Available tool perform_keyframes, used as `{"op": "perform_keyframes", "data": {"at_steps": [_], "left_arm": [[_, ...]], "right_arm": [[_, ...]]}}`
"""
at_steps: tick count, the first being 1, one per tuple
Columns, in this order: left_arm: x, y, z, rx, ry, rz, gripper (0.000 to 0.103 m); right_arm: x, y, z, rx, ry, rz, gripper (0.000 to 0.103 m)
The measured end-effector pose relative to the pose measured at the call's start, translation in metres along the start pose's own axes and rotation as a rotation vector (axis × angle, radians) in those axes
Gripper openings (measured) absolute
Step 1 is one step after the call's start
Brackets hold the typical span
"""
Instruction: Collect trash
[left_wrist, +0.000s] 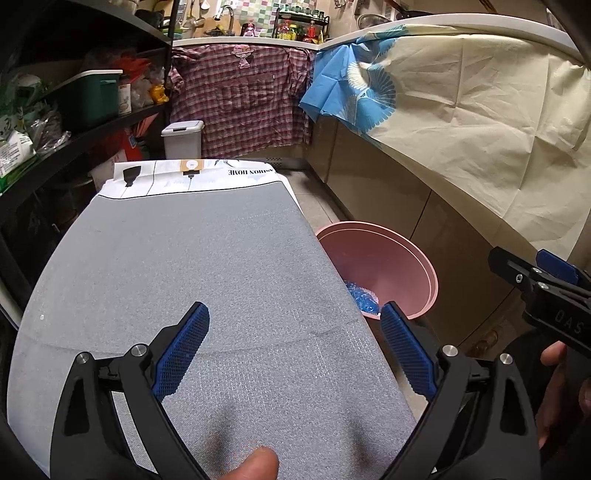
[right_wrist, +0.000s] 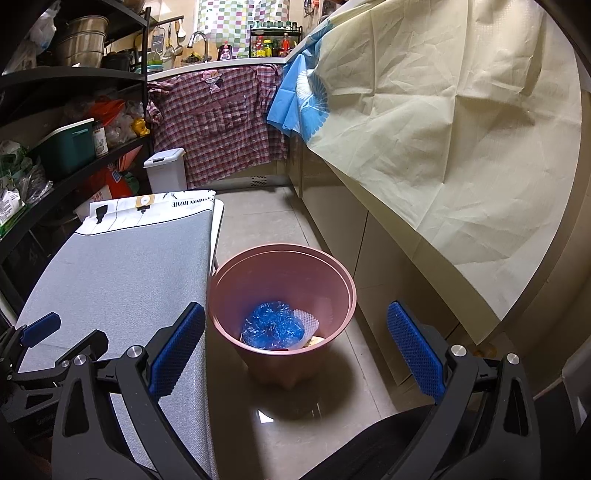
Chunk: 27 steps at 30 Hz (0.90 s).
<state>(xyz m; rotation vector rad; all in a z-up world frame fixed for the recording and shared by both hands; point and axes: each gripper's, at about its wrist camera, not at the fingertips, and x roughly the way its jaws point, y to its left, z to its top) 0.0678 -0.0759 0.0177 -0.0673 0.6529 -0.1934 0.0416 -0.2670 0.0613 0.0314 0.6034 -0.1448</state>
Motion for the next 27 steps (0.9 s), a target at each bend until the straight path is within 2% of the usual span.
{"op": "perform_keyframes", "data": {"at_steps": [27], "left_arm": [[-0.0062,-0.0037,0.0028,0.001,-0.021,-0.009,0.091]], "right_arm": [[-0.0014,0.0001,0.0006,-0.001,-0.005,0.0,0.097]]}}
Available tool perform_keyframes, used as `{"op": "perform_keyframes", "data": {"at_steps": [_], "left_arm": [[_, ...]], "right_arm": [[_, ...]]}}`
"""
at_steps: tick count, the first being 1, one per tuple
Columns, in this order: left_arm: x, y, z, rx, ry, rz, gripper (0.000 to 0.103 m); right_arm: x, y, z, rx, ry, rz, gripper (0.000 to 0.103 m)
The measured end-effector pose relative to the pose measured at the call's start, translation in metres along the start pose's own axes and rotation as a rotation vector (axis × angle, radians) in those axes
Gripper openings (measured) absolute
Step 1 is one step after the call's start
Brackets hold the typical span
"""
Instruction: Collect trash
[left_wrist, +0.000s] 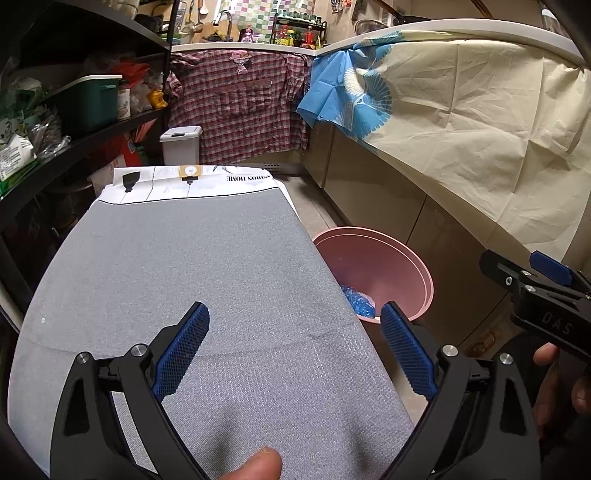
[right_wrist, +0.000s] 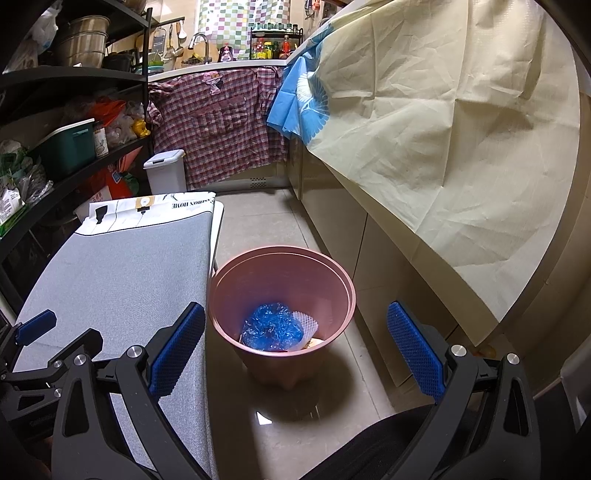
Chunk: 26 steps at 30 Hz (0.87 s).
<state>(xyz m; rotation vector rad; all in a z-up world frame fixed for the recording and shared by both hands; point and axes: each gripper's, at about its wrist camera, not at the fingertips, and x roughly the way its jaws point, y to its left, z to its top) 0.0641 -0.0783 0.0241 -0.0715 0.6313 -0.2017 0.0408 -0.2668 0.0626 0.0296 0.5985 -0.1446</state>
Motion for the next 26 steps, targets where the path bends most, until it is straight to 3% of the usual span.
{"op": "perform_keyframes", "data": {"at_steps": [16,26], "left_arm": [[-0.009,-0.0031,-0.0013,0.024,-0.047,-0.009,0.091],[-0.0058,-0.0022,-0.0007,0.006,-0.021,0.009,0.091]], "right_arm": [[-0.0001,0.0008,-0.0004,0.001,0.0,0.001,0.097],[-0.0009,0.0007,0.0008,0.005,0.007,0.008,0.097]]}}
